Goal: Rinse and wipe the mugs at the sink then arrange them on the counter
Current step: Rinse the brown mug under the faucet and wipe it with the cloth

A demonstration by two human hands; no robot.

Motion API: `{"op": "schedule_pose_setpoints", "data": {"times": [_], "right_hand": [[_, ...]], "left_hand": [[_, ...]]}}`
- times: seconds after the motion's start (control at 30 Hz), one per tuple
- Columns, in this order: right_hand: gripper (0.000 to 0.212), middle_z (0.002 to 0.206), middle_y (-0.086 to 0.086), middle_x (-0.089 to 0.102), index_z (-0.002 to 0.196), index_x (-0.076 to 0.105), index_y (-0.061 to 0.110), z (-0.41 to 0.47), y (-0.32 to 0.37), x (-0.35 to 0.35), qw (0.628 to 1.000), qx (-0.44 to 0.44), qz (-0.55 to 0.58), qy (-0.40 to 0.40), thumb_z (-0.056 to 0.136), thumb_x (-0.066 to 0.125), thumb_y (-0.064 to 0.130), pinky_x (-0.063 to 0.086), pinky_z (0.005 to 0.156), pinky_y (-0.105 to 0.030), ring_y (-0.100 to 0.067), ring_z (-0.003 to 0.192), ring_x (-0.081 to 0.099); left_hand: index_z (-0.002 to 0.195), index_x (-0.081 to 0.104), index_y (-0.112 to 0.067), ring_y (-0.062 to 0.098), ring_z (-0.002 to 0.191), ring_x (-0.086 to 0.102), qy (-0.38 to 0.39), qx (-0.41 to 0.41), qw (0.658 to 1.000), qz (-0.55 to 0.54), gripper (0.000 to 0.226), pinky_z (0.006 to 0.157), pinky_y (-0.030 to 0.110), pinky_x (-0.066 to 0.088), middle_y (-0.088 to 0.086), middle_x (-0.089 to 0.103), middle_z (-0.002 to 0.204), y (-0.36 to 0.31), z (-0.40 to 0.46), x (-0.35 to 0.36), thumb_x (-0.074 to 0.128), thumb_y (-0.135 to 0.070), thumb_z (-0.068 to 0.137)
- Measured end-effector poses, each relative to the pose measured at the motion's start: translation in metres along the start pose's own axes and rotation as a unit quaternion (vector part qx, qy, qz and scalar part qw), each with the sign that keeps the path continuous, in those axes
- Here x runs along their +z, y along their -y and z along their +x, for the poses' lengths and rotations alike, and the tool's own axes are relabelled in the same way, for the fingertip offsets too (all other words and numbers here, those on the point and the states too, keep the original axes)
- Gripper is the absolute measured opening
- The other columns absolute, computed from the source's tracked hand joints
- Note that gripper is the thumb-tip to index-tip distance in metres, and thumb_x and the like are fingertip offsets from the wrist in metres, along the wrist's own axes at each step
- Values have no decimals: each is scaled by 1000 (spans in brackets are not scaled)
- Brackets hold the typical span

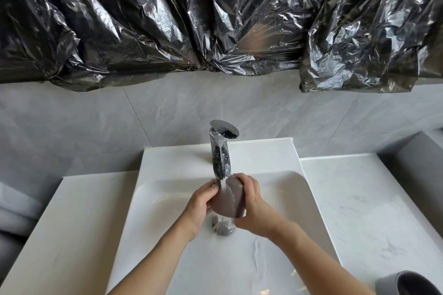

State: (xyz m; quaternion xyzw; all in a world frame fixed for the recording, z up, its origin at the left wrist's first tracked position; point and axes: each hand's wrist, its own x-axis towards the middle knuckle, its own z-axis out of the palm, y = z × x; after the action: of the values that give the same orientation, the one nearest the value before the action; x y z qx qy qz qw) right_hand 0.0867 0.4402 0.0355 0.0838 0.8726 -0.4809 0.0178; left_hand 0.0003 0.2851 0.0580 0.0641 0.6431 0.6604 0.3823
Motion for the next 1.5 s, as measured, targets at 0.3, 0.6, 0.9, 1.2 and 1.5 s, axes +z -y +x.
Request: {"op": "schedule_pose_setpoints", "data": {"times": [0.3, 0.6, 0.9, 1.2, 1.5], "right_hand": [[108, 142, 15, 39, 147, 16, 32, -10, -3, 23, 971, 76, 222, -40, 68, 89, 27, 52, 99, -25, -10, 124, 55], [82, 123, 3, 67, 136, 49, 35, -20, -10, 34, 955, 103, 278, -21, 69, 92, 16, 58, 82, -28, -5, 108, 65], [105, 126, 7, 26, 149, 15, 41, -10, -7, 24, 993, 67, 100, -19, 72, 80, 10, 36, 88, 0, -8, 119, 42], [124, 134, 20, 23, 154, 4, 35, -18, -3, 26, 994, 48, 94, -42, 65, 89, 40, 27, 109, -16, 0, 134, 25], [102, 137, 6, 29, 132, 18, 37, -23, -7, 40, 982, 85, 137, -96, 61, 92, 34, 41, 88, -2, -2, 129, 39]], "left_hand": [[126, 65, -11, 29, 116, 64, -11, -39, 997, -71, 48, 96, 40, 49, 13, 70, 122, 13, -2, -1, 39, -42, 101], [124, 61, -2, 34, 105, 62, -26, -11, 993, -117, 54, 84, 42, 52, 24, 66, 118, 21, 4, -3, 51, -27, 77], [126, 63, -34, 19, 105, 61, -31, -64, 997, -32, 46, 85, 37, 45, 3, 70, 122, 19, 10, -2, 35, -13, 96], [108, 66, -19, 22, 92, 70, -19, -83, 991, -104, 26, 74, 34, 53, 9, 72, 104, 18, 0, 4, 46, -34, 99], [106, 57, -18, 12, 80, 58, -37, 83, 994, 67, 42, 69, 24, 47, -2, 60, 87, 34, -11, 7, 65, -41, 72]]}}
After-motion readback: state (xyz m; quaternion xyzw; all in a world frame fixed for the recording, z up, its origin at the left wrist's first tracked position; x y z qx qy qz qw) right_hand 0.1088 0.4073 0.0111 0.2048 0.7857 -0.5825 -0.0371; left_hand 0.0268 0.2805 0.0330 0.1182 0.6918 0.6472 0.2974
